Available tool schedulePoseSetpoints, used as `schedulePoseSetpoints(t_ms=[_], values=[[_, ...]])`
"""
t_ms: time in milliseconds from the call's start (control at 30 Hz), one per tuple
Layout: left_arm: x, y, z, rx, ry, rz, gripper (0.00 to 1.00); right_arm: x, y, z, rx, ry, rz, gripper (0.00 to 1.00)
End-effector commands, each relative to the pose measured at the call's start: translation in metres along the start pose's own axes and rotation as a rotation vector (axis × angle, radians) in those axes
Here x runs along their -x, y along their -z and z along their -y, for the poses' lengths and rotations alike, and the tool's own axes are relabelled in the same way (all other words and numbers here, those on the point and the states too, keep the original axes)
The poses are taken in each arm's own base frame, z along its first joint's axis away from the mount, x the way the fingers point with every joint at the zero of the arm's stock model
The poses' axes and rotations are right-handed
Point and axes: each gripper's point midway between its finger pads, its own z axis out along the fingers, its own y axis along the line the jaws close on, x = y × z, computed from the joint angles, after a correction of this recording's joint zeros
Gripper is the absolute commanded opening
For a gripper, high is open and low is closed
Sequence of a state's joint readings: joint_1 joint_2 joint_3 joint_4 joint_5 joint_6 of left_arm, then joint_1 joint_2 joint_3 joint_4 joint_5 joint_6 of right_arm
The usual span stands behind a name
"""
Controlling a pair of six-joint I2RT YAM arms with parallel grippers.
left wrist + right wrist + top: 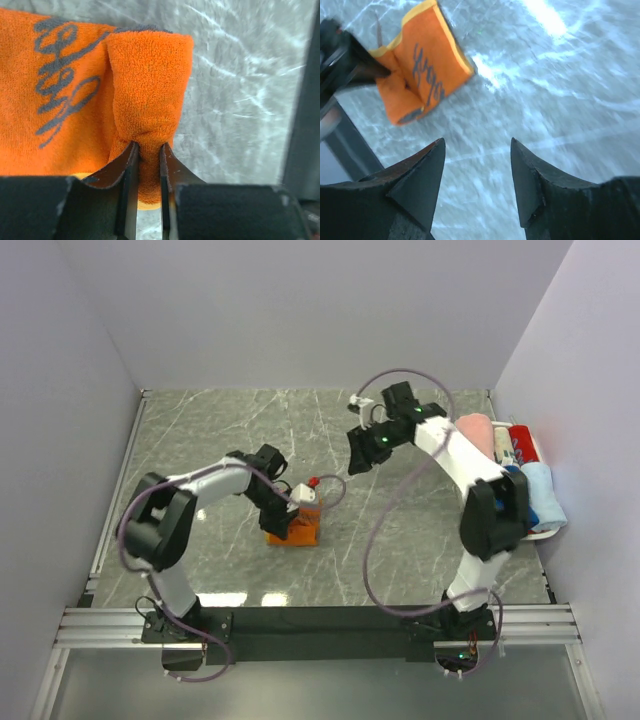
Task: Roll the towels
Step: Roll the towel
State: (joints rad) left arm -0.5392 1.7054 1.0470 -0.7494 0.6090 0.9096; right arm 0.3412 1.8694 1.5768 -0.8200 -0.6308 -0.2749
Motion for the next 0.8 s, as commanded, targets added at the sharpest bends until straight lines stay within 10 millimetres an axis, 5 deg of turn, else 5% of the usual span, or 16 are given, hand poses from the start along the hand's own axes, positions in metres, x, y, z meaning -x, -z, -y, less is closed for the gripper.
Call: schedulePoseSetpoints(t_ms=[0,167,367,467,600,767], values=[[-0.020,-0.003,0.028,-0.218,0.254,-0.077,0.06,0.008,0.032,-0.012,-0.098,0.108,0.114,0.61],[-0.014,-0.003,-0.012,-0.309,0.393,-0.084,0.09,-0.042,0.053,-0.043,-0.107,0.142,0.144,0.53],[-0.020,-0.011,-0.053,-0.381,0.490,-0.096,0.11,-0.073,0.025,-0.090,-0.108,0.322,0.080,0.48],[-0.025,-0.014,-0.064,-0.363,0.487,-0.110,0.13,-0.066,0.007,-0.107,-0.118,0.455,0.052,0.49],[-0.028,-0.019,-0.067,-0.369,0.514,-0.119,0.15,-0.031,-0.023,-0.121,-0.206,0.621,0.080,0.58],[-0.027,-0.023,-0.065,-0.388,0.554,-0.108,0.19,-0.022,-0.075,-0.140,-0.256,0.839,0.026,0.64]])
